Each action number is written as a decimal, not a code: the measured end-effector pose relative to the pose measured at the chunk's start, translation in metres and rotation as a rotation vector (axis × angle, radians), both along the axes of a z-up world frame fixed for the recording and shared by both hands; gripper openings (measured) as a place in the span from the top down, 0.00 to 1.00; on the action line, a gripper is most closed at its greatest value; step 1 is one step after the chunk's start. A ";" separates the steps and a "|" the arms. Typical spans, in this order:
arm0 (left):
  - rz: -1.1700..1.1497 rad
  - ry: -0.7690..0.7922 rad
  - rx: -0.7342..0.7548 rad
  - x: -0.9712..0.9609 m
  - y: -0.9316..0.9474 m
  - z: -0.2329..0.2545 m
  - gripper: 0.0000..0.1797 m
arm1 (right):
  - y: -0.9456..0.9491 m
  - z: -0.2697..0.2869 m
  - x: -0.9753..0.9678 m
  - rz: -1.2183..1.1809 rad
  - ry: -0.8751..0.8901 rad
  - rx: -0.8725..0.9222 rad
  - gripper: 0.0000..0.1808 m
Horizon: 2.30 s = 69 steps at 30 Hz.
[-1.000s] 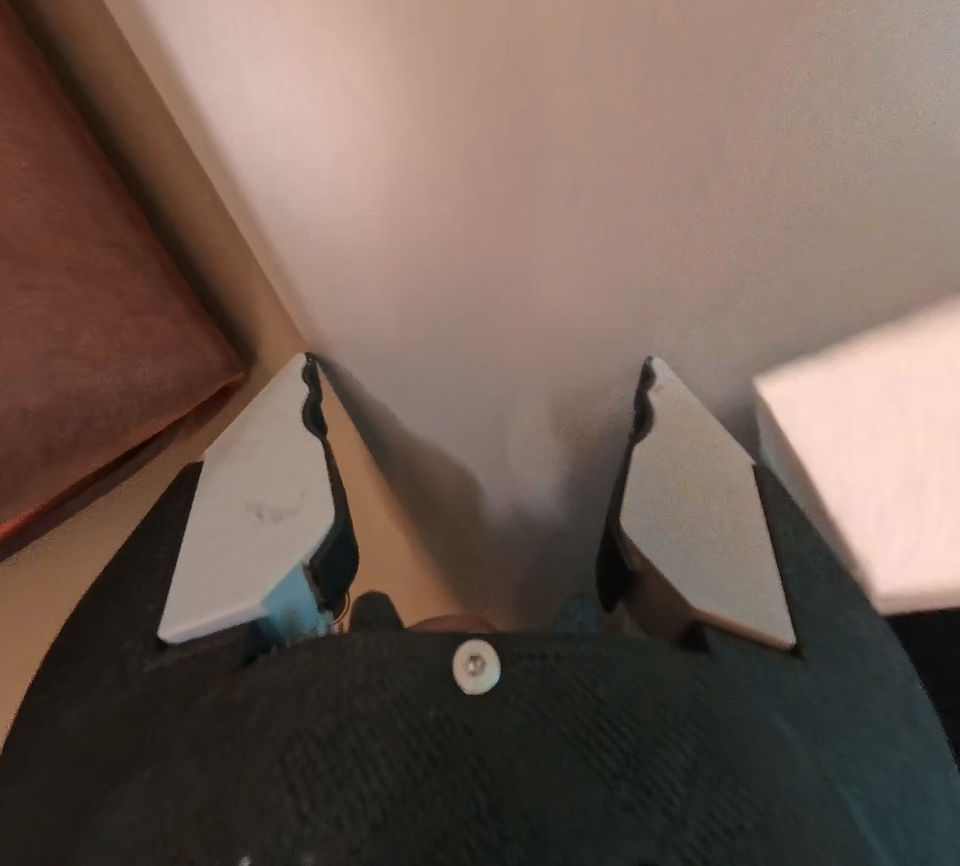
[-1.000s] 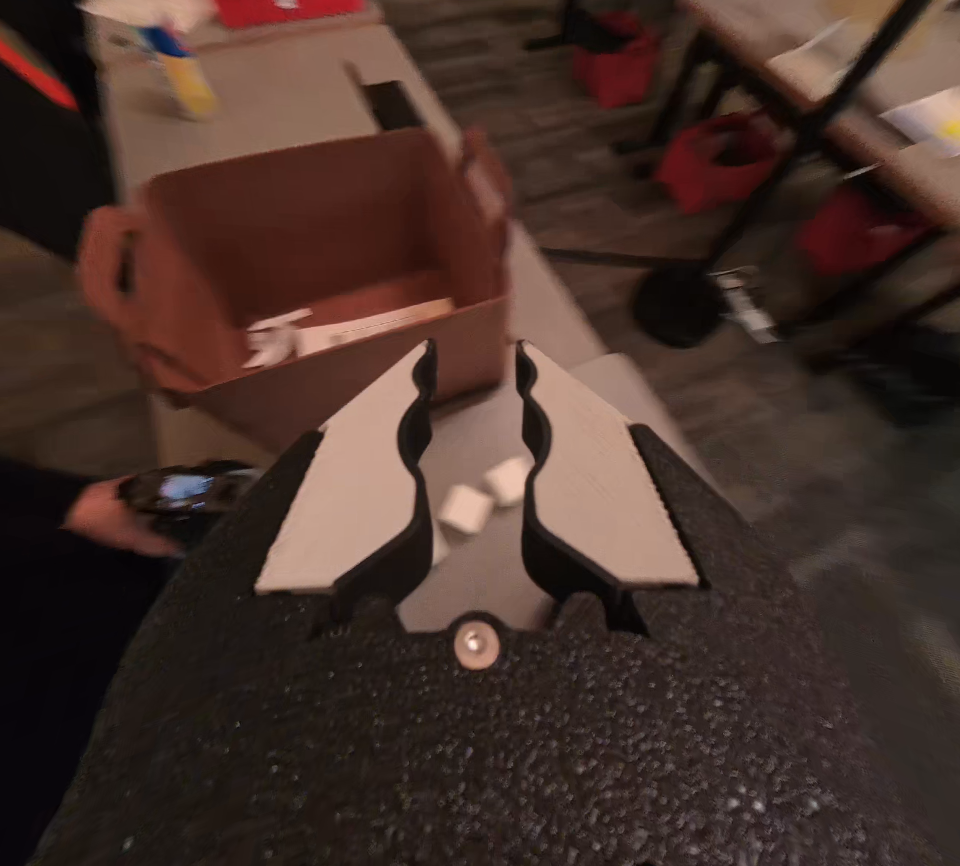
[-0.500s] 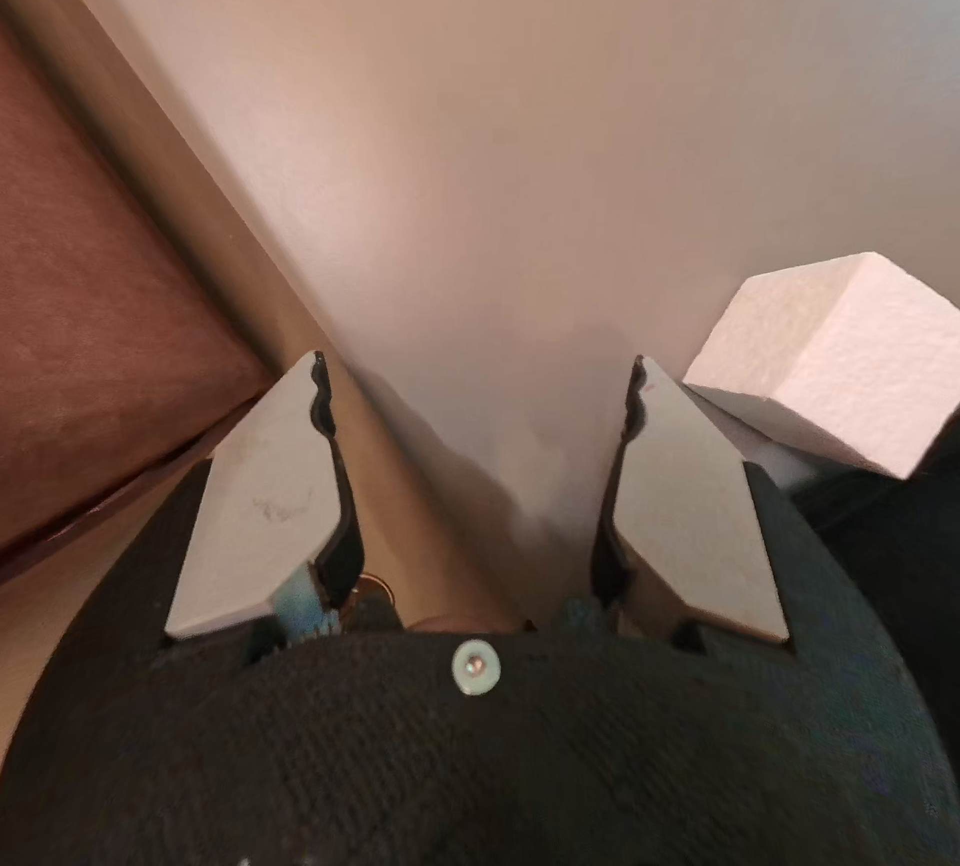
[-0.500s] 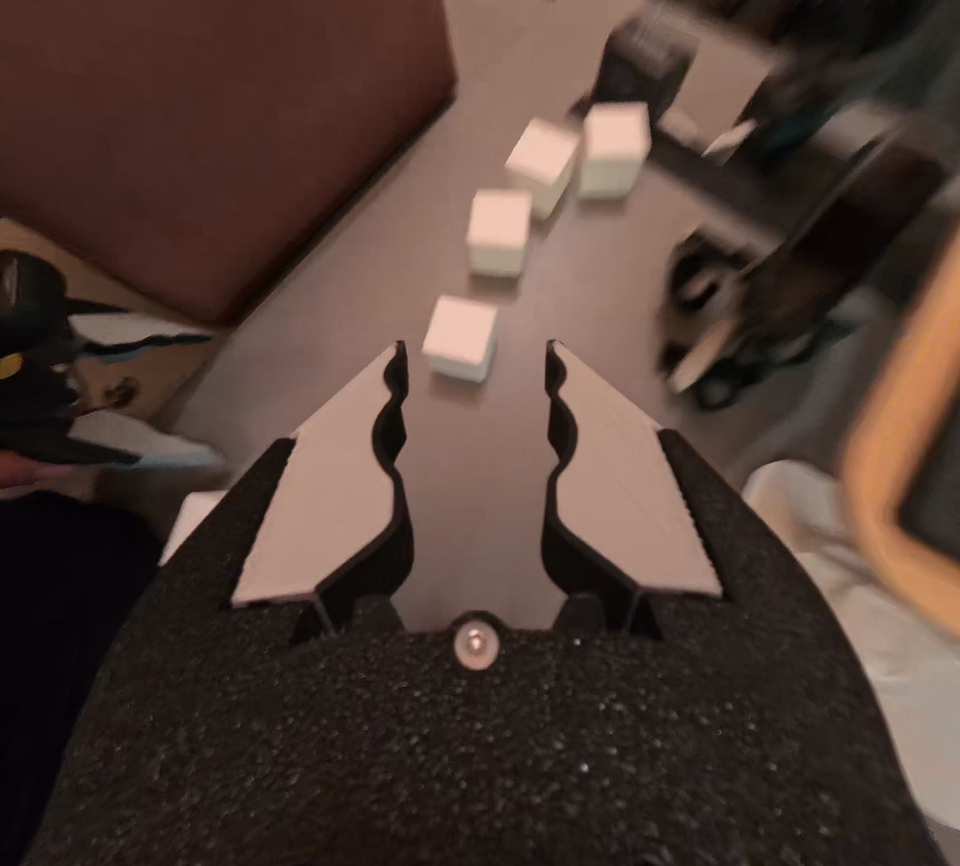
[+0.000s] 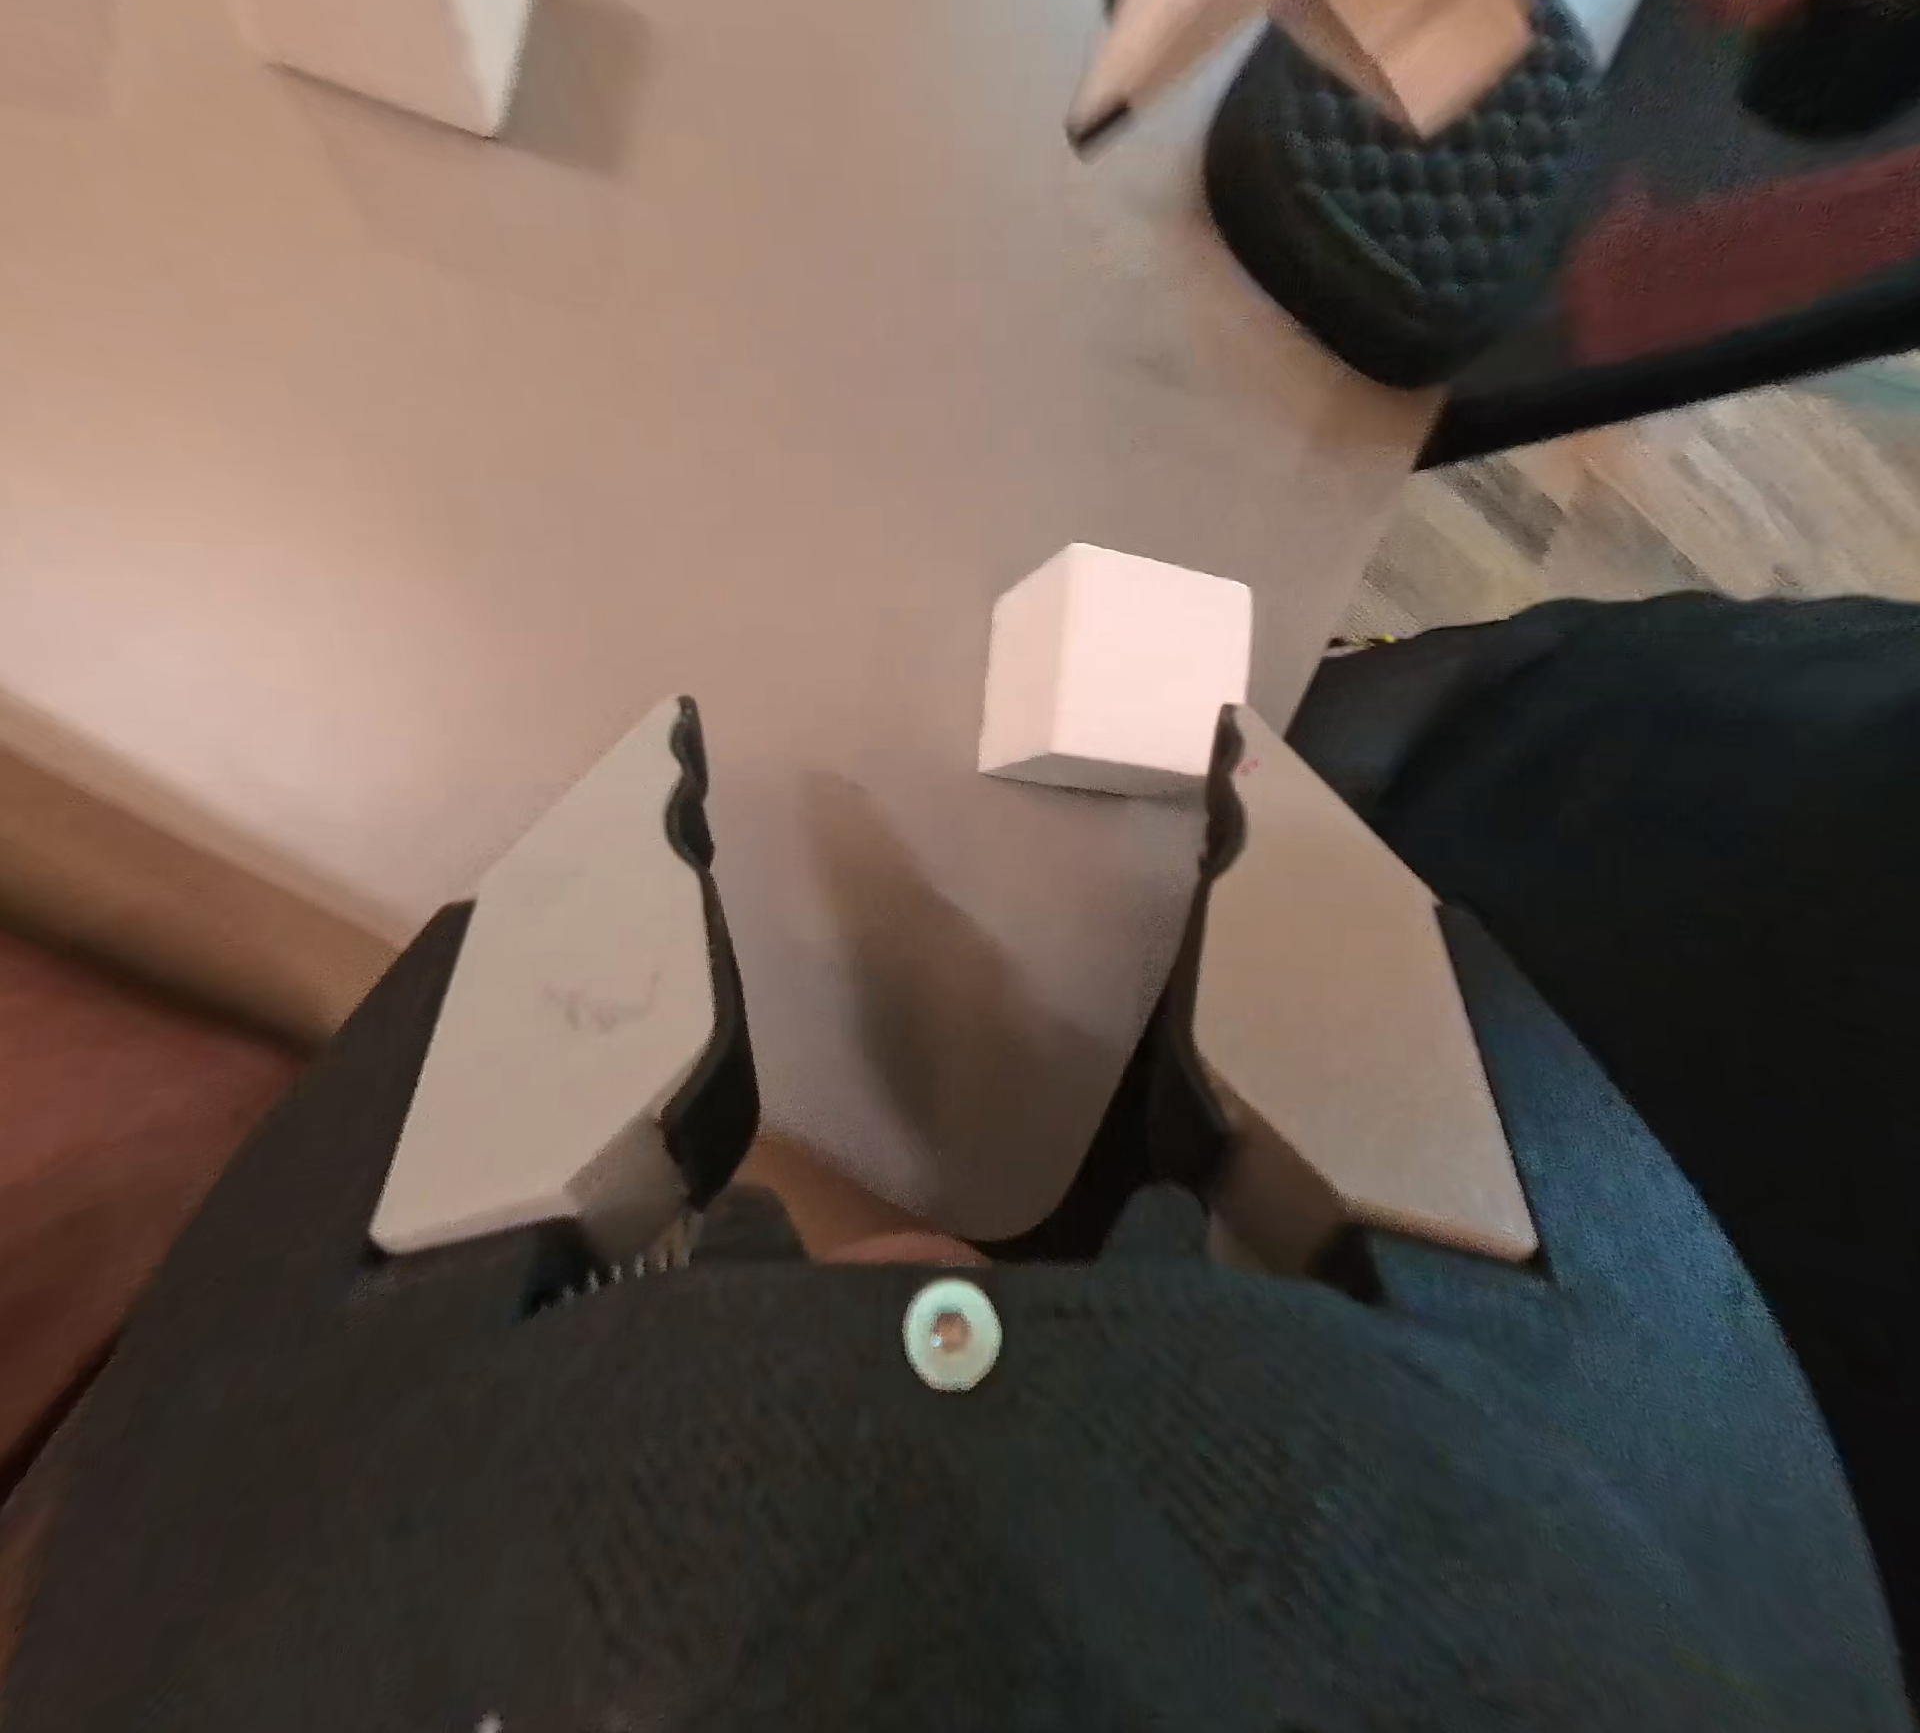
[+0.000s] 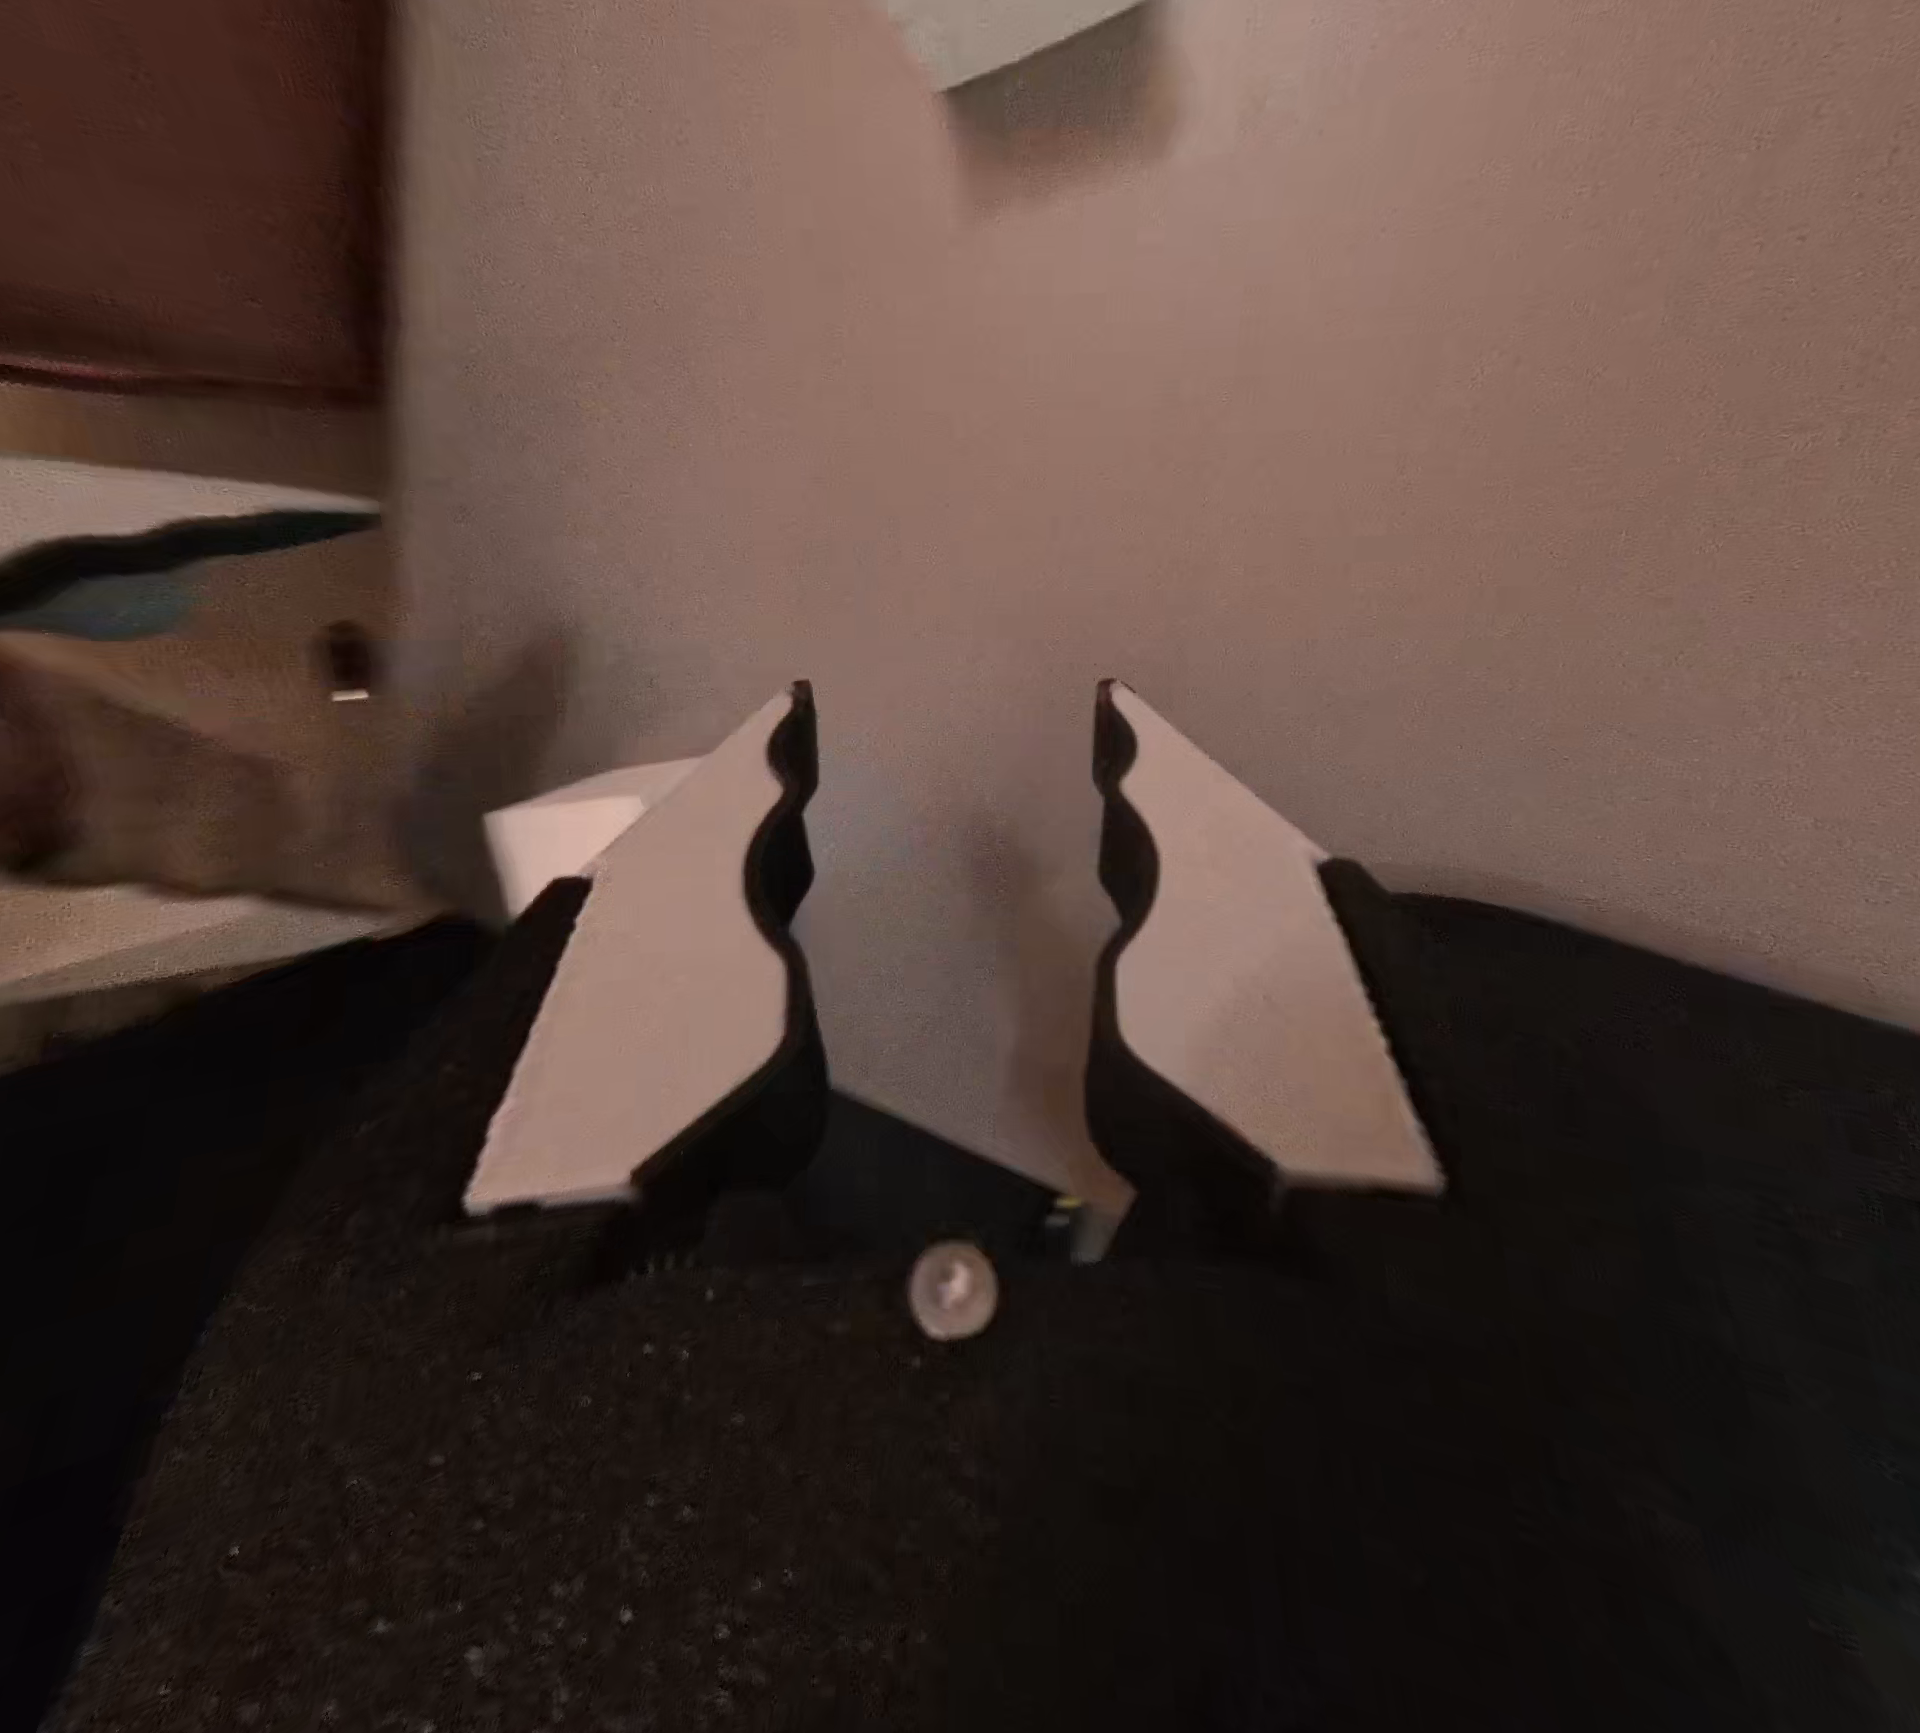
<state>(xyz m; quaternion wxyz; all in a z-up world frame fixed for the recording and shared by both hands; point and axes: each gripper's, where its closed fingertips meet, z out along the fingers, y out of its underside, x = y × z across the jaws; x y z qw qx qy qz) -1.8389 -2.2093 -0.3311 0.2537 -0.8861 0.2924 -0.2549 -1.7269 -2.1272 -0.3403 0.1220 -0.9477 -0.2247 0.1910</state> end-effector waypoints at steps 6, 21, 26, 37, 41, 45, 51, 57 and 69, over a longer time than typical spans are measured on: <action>-0.191 0.033 -0.007 0.029 -0.020 -0.005 0.44 | 0.032 0.038 0.042 -0.028 -0.299 0.341 0.70; -0.155 0.166 -0.164 0.035 0.002 -0.046 0.60 | 0.041 0.067 0.030 0.032 -0.254 0.425 0.60; 0.020 0.236 -0.198 0.007 0.026 -0.046 0.58 | 0.068 0.073 0.025 0.147 -0.186 0.444 0.60; 0.249 0.295 -0.230 -0.006 -0.005 -0.033 0.57 | 0.117 0.008 -0.066 0.489 -0.072 0.314 0.59; 0.265 0.301 -0.243 -0.008 -0.016 -0.035 0.58 | 0.130 -0.025 -0.086 0.503 -0.084 0.225 0.56; 0.246 0.300 -0.238 -0.016 -0.022 -0.039 0.59 | 0.126 -0.038 -0.051 0.528 -0.197 0.177 0.63; 0.192 0.238 -0.188 -0.030 -0.026 -0.037 0.59 | 0.125 -0.025 0.065 0.330 -0.379 0.182 0.63; 0.058 0.204 -0.136 -0.045 -0.042 -0.044 0.60 | 0.096 0.003 0.137 -0.005 -0.442 0.131 0.54; -0.094 0.250 0.319 -0.053 -0.024 0.000 1.00 | 0.077 0.119 0.108 -0.239 -0.319 0.679 0.65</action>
